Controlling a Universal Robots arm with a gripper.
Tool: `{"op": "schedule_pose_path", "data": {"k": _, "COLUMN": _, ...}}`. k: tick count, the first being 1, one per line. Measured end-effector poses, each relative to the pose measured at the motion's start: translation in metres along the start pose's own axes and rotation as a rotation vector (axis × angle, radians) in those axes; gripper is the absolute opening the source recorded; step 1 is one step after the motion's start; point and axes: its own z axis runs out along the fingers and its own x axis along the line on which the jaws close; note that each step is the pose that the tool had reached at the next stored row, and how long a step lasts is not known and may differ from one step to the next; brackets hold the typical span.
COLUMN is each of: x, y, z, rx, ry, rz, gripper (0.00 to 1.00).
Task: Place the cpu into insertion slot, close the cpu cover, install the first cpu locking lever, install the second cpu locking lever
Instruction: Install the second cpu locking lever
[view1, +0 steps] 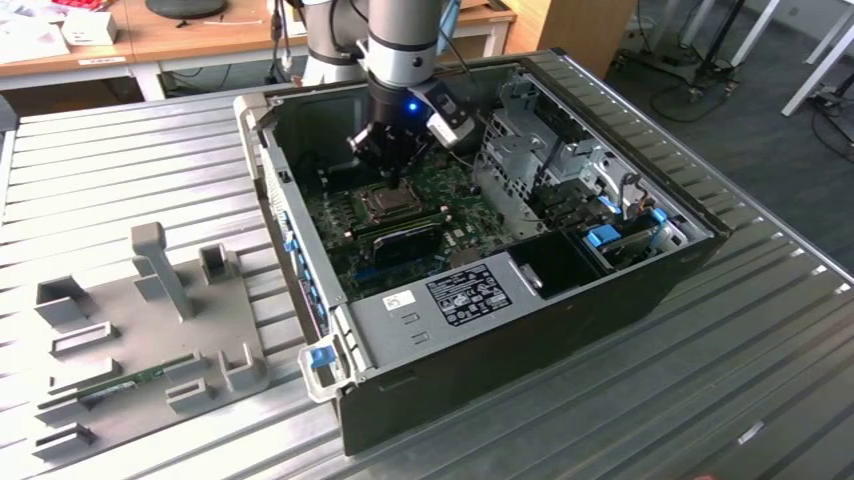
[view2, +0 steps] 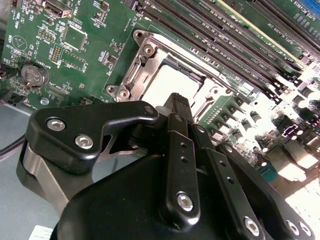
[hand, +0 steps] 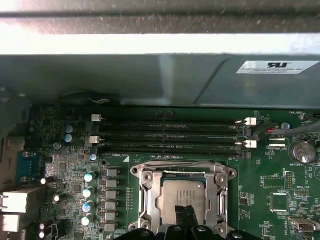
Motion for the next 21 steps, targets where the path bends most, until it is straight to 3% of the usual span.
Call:
{"op": "schedule_pose_path", "data": {"k": 7, "x": -0.0001, "y": 0.0003, "z": -0.0062, "rx": -0.0001, "ry": 0.0, "rz": 0.0, "gripper": 0.1}}
{"op": "schedule_pose_path", "data": {"k": 14, "x": -0.0001, "y": 0.0004, "z": -0.0068, "rx": 0.0002, "ry": 0.0, "rz": 0.0, "gripper": 0.1}}
{"op": "schedule_pose_path", "data": {"k": 21, "x": -0.0002, "y": 0.0006, "z": -0.0121, "rx": 0.0002, "ry": 0.0, "rz": 0.0, "gripper": 0.1}}
